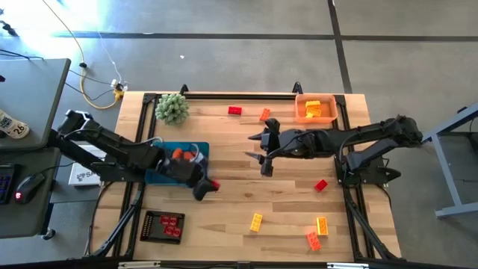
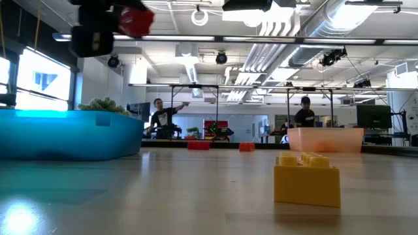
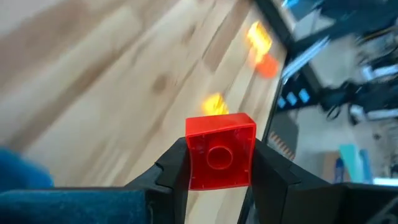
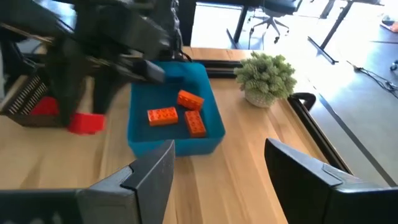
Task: Sort & place blocks by color
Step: Put the red game piece into the black bin
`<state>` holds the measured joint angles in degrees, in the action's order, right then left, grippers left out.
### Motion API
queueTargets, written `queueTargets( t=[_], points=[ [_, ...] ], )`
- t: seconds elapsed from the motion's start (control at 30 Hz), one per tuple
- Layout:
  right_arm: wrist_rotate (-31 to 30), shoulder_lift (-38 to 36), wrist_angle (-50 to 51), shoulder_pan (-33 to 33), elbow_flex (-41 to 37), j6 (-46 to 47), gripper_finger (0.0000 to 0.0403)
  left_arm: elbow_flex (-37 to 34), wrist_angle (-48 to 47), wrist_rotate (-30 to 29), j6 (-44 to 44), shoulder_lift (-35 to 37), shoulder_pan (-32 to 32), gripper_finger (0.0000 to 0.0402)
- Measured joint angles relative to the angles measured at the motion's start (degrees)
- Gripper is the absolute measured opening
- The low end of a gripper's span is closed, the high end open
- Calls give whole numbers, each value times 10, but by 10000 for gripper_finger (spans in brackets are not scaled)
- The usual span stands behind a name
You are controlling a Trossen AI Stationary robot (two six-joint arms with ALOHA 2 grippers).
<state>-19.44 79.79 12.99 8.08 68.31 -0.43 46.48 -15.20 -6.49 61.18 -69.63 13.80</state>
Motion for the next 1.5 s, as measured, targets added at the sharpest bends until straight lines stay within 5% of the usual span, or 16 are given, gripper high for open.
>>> queueTargets(
  t=[0.73, 0.93, 1.5],
  points=[
    [1, 0, 27, -54, 0, 0, 236, 0, -222, -2, 387, -1, 312, 104],
    [5, 0, 27, -66, 0, 0, 236, 0, -269, 18, 447, -3, 344, 119],
    [5, 0, 27, -70, 0, 0, 236, 0, -269, 91, 442, -74, 359, 126]
  ],
)
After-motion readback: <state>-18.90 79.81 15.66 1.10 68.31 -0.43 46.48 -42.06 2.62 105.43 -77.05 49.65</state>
